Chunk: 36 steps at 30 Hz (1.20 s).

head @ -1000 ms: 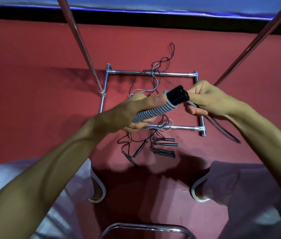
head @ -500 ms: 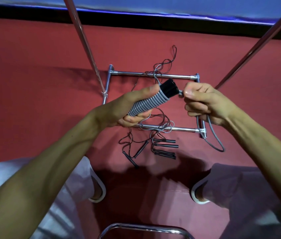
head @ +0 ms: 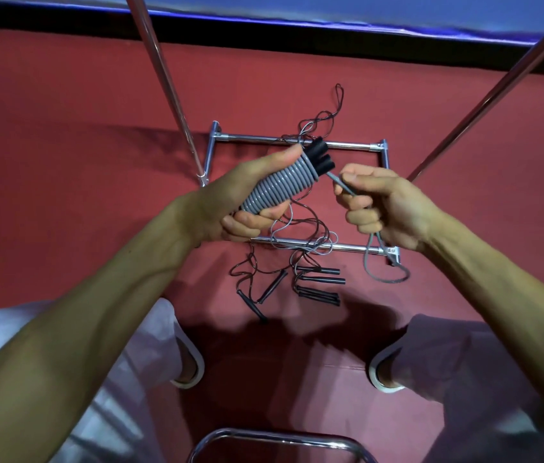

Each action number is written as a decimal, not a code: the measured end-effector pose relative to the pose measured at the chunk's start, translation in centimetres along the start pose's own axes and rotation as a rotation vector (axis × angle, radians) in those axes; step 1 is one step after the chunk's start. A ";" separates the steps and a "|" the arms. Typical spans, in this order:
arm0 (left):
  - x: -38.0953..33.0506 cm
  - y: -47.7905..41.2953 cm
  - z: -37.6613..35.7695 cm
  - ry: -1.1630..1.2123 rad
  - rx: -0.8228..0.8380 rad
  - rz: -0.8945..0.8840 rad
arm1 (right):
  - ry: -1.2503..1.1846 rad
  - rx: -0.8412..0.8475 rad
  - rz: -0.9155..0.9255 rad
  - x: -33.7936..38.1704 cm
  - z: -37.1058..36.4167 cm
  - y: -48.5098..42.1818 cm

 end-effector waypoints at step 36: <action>-0.5 0.2 1.6 -0.295 -0.457 -0.045 | 0.097 -0.175 -0.080 -3.1 -1.8 0.4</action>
Point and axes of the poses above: each hand's wrist, its own y-axis away from the middle knuckle, its own z-axis out of the back of the hand, x = y × z, the point moved 10 cm from there along -y, towards the middle knuckle, and after that the axes turned 5 degrees about -x, right-handed, at the moved point
